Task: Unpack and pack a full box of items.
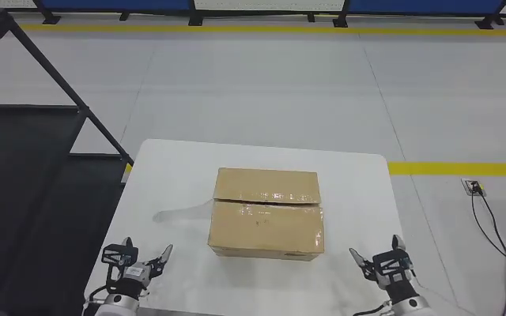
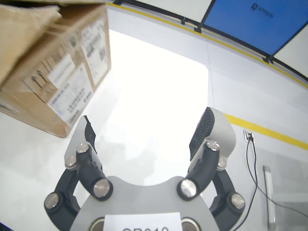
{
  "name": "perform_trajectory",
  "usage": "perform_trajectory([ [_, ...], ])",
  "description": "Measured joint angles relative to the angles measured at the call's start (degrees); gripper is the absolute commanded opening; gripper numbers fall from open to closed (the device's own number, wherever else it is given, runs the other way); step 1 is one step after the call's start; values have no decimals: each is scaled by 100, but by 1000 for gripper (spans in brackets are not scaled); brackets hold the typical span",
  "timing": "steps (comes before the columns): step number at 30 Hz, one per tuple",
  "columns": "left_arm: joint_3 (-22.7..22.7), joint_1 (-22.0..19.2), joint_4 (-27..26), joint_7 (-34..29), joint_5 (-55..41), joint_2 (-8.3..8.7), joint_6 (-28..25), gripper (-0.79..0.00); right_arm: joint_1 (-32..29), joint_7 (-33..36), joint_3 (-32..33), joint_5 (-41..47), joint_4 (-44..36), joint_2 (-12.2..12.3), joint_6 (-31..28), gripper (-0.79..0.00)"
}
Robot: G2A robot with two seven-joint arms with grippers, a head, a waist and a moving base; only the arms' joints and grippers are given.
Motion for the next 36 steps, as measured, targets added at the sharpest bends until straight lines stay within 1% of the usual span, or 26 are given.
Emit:
perform_trajectory([
  [3,-82,-207,18,13,-182,11,-318,0,191,185,-112,190,-333,-1,-391,0],
  [7,-198,-486,-22,31,-525,26,-789,0,558,619,-173,981,-707,-6,-983,0],
  [9,-277,-606,-51,-178,-558,35,-787,0,767,1074,-176,1301,-828,2,-1178,0],
  [11,-296,-630,-66,-322,-480,38,-722,0,800,1399,-170,1237,-839,7,-1193,0],
  [14,-293,-624,-65,-264,-476,38,-727,0,785,1166,-169,1194,-833,7,-1181,0],
  [18,-291,-607,-55,-228,-512,34,-749,0,769,1110,-145,1168,-852,6,-1147,0],
  [20,-289,-589,-3,13,-679,19,-789,0,719,993,-132,1154,-886,-2,-1034,0],
  [22,-237,-685,49,188,-872,-1,-763,0,795,954,-205,1261,-820,-16,-987,0],
  [25,-136,-906,51,177,-1431,-29,-961,0,1120,1188,-386,1868,-601,-44,-1134,0],
  [28,-195,-1040,57,124,-1882,-31,-1192,0,1515,1675,-369,2865,-281,-51,-1418,0],
  [32,-195,-1142,126,112,-2328,-41,-1433,0,2130,2590,-235,4301,357,-29,-1704,0],
  [36,-217,-1154,132,102,-2679,-47,-1639,0,2607,3493,-241,5353,938,1,-1859,0],
])
